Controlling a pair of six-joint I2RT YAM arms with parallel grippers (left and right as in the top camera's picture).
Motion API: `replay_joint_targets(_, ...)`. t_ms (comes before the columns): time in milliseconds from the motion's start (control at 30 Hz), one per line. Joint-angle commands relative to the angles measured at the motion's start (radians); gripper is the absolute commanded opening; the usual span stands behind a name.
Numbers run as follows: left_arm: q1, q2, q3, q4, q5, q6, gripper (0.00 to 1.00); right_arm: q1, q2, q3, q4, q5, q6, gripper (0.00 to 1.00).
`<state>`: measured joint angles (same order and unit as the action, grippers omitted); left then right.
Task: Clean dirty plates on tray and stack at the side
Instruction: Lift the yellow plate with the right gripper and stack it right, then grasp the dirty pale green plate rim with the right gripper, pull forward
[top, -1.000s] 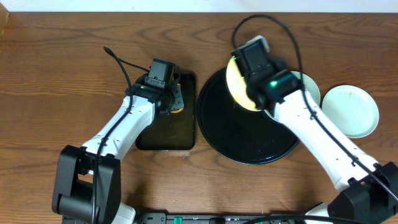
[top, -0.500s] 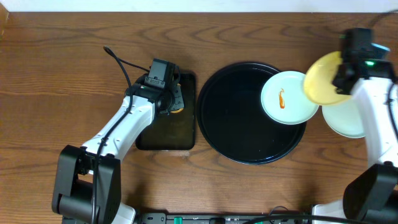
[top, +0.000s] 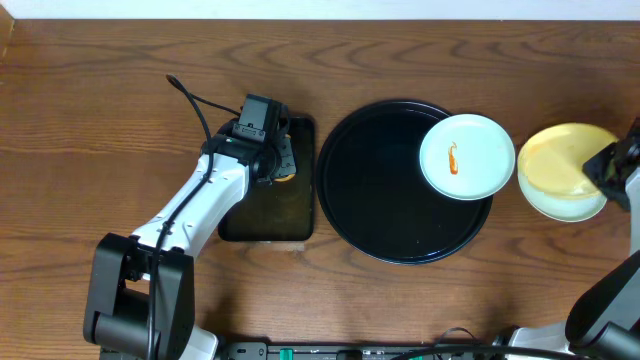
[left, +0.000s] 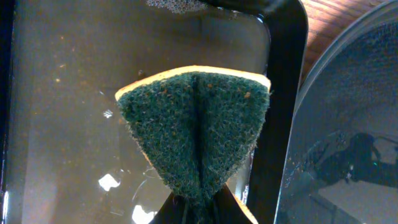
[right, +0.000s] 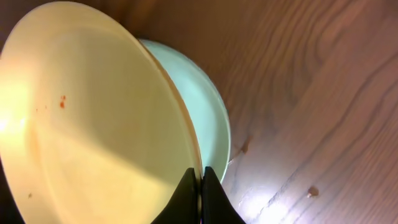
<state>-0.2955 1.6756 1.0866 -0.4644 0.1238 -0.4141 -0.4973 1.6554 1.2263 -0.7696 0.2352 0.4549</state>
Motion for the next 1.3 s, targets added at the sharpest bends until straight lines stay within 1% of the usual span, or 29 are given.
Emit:
replay_joint_targets(0,0.003,-0.009,-0.005,0.001,-0.014,0.014,0.08,0.000,-0.019,-0.065,0.024,-0.041,-0.007,0.01)
replay_joint_targets(33,0.003,-0.009,-0.005,0.001,-0.014,0.014,0.08,0.000,-0.019,-0.072,0.029,-0.042,-0.007,0.01)
replay_joint_targets(200,0.003,-0.009,-0.005,0.000,-0.014,0.014,0.08,0.001,-0.021,-0.074,0.039,-0.053,-0.007,0.10)
replay_joint_targets(267,0.003,-0.009,-0.005,0.000,-0.014,0.014,0.08,0.001,-0.025,-0.071,0.049,-0.101,-0.007,0.11)
replay_joint_targets(367,0.002,-0.009,-0.005,0.000,-0.014,0.014,0.08,0.003,-0.030,-0.066,0.075,-0.234,-0.021,0.13)
replay_joint_targets(433,0.002,-0.009,-0.005,0.000,-0.014,0.014,0.08,0.016,-0.032,-0.066,0.122,-0.393,-0.104,0.14)
replay_joint_targets(467,0.003,-0.009,-0.005,0.000,-0.014,0.014,0.08,0.027,-0.032,-0.066,0.146,-0.468,-0.145,0.18)
replay_joint_targets(500,0.003,-0.009,-0.005,0.000,-0.014,0.014,0.08,0.044,-0.032,-0.066,0.168,-0.532,-0.180,0.25)
replay_joint_targets(567,0.003,-0.009,-0.005,0.000,-0.014,0.014,0.08,0.076,-0.032,-0.066,0.186,-0.579,-0.232,0.36)
replay_joint_targets(600,0.002,-0.009,-0.005,0.000,-0.014,0.014,0.08,0.098,-0.032,-0.066,0.188,-0.580,-0.260,0.37)
replay_joint_targets(700,0.003,-0.009,-0.005,-0.003,-0.013,0.014,0.08,0.156,-0.026,-0.071,0.191,-0.557,-0.327,0.38)
replay_joint_targets(800,0.003,-0.009,-0.005,-0.003,-0.013,0.014,0.08,0.199,-0.007,-0.079,0.190,-0.549,-0.361,0.38)
replay_joint_targets(1167,0.003,-0.009,-0.005,-0.003,-0.013,0.014,0.08,0.231,0.147,-0.093,0.208,-0.547,-0.367,0.36)
replay_joint_targets(1200,0.003,-0.009,-0.005,-0.003,-0.013,0.014,0.08,0.232,0.161,-0.093,0.210,-0.557,-0.367,0.35)
replay_joint_targets(1267,0.003,-0.009,-0.005,-0.003,-0.013,0.014,0.08,0.238,0.182,-0.093,0.210,-0.606,-0.385,0.29)
